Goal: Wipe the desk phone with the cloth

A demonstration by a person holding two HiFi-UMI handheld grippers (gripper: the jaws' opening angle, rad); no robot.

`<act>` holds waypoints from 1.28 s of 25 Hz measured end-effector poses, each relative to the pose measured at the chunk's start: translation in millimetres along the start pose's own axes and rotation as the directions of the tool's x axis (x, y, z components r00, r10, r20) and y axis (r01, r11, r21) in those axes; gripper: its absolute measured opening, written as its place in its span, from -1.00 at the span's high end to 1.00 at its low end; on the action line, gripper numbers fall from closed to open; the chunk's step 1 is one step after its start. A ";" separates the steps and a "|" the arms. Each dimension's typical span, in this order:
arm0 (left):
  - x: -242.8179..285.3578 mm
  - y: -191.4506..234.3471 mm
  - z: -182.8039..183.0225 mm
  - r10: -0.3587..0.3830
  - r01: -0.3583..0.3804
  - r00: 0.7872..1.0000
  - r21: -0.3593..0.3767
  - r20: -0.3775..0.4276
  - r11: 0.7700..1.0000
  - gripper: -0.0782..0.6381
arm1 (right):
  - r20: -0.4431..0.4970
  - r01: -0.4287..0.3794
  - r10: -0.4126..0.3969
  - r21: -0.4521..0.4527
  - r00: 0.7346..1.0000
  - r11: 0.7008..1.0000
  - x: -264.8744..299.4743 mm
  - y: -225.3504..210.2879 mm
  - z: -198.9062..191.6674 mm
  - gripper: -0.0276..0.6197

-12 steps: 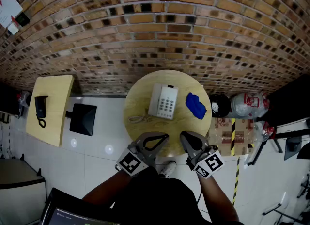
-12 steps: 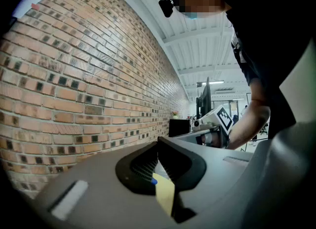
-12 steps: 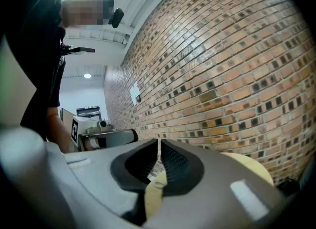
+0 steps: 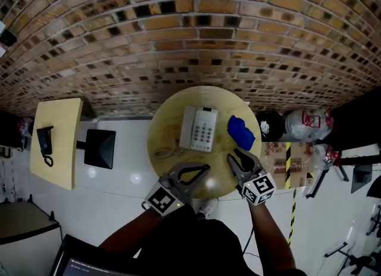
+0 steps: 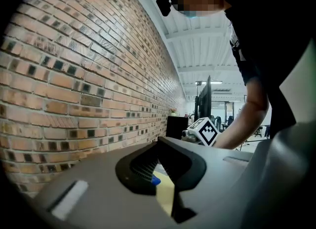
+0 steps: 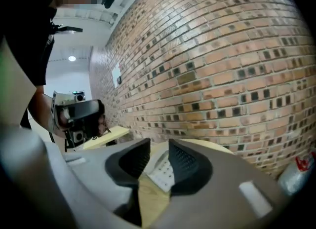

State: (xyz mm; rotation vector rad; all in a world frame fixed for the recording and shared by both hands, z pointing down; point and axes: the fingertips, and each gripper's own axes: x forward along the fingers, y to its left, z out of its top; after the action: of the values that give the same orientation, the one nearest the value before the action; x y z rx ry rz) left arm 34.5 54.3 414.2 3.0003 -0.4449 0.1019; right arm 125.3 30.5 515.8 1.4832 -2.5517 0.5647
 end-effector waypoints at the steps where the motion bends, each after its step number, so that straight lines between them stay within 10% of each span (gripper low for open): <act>1: 2.6 3.9 -2.0 -0.006 0.006 1.000 0.000 -0.002 1.000 0.79 | -0.026 0.013 -0.013 0.000 1.000 1.000 6.8 -11.3 -7.4 0.55; 16: 26.8 60.8 -35.6 -0.029 0.027 0.999 -0.049 -0.037 0.998 0.79 | -0.438 0.141 -0.143 -0.038 0.888 0.989 93.4 -151.1 -133.4 0.07; 32: 21.2 86.5 -53.0 -0.017 0.014 0.999 -0.075 -0.038 0.997 0.79 | -0.586 0.205 -0.208 -0.073 0.783 0.976 121.3 -201.8 -180.8 0.12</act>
State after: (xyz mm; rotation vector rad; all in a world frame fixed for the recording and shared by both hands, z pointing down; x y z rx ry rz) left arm 26.8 -27.9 476.8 2.9224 -0.4120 0.1379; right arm 225.0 -87.7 769.2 1.2932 -1.8799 0.8297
